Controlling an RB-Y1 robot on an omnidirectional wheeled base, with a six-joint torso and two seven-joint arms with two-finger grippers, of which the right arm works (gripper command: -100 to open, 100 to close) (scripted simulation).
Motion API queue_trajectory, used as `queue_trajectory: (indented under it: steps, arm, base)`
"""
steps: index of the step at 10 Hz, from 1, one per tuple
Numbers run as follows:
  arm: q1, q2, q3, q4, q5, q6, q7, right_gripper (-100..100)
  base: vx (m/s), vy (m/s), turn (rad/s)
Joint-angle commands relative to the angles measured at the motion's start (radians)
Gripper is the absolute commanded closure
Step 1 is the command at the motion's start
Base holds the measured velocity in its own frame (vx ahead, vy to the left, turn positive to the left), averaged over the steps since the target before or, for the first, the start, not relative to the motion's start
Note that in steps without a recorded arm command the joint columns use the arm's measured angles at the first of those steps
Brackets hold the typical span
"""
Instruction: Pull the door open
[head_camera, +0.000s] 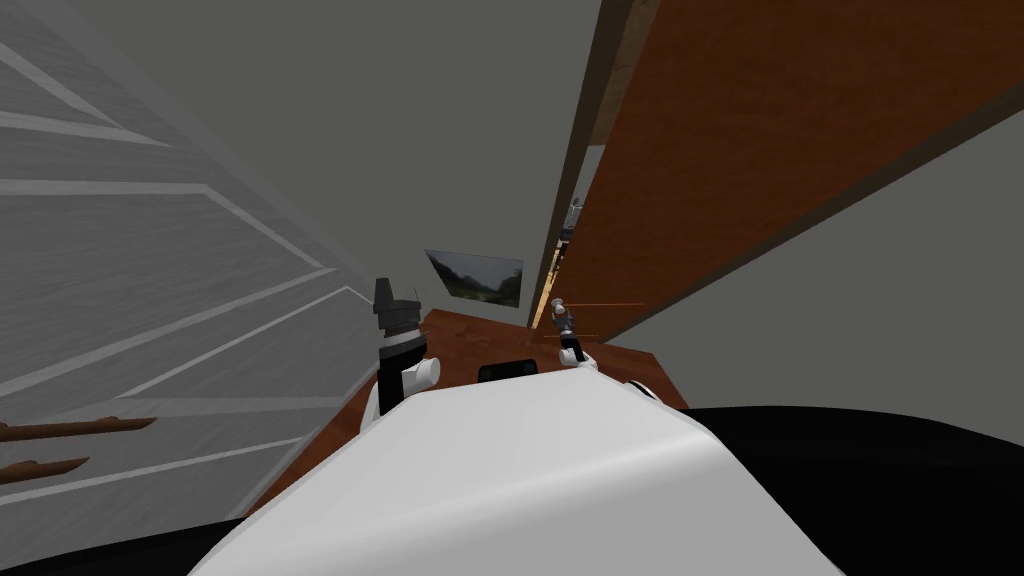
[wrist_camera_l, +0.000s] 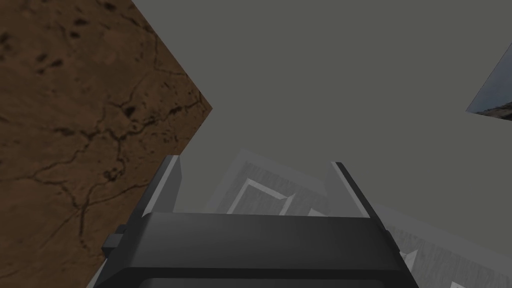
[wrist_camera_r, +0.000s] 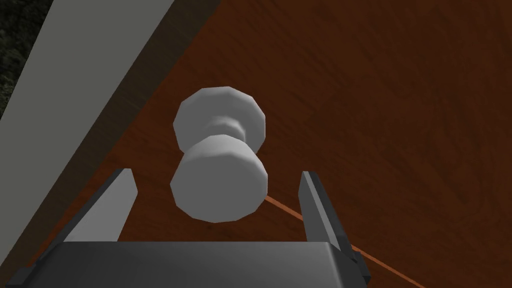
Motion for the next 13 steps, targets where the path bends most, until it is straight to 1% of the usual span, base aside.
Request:
queue_trajectory:
  steps: [1,2,3,4,5,6,7,8,9,10,11,12,13]
  arm:
    - [-0.001,0.0,0.014,-0.004,-0.02,0.001,-0.05,-100]
    - [-0.001,0.0,0.027,-0.009,-0.038,0.003,-0.075,-100]
    - [-0.001,0.0,0.027,-0.009,-0.038,0.003,-0.092,-100]
    - [-0.001,0.0,0.039,-0.014,-0.055,0.005,-0.128,-100]
    - [-0.001,0.0,0.039,-0.014,-0.055,0.005,-0.133,-100]
    - [-0.001,0.0,0.051,-0.018,-0.072,0.007,-0.173,-100]
    - [-0.001,0.0,0.063,-0.023,-0.09,0.009,-0.199,-100]
    - [-0.001,0.0,0.063,-0.023,-0.09,0.009,-0.215,-100]
    - [-0.001,0.0,0.074,-0.027,-0.106,0.01,-0.25,-100]
    - [-0.001,0.0,0.074,-0.027,-0.106,0.01,-0.256,-100]
    - [-0.001,0.0,0.085,-0.032,-0.122,0.012,-0.296,-100]
    - [-0.001,0.001,0.095,-0.036,-0.136,0.013,-0.322,-100]
    - [-0.001,0.001,0.095,-0.036,-0.136,0.013,-0.335,-100]
  base:
    - [-0.05,-0.019,0.02]
    - [-0.076,-0.039,0.041]
    - [-0.058,-0.025,0.015]
    - [-0.062,-0.013,0.022]
    - [-0.045,-0.006,0.012]
    - [-0.045,-0.003,0.021]
    - [-0.08,-0.03,0.037]
    - [-0.063,-0.028,0.015]
    - [-0.056,-0.018,0.022]
    - [-0.038,-0.012,0.009]
    - [-0.039,-0.01,0.018]
    - [-0.06,-0.016,0.029]
    - [-0.052,-0.022,0.014]
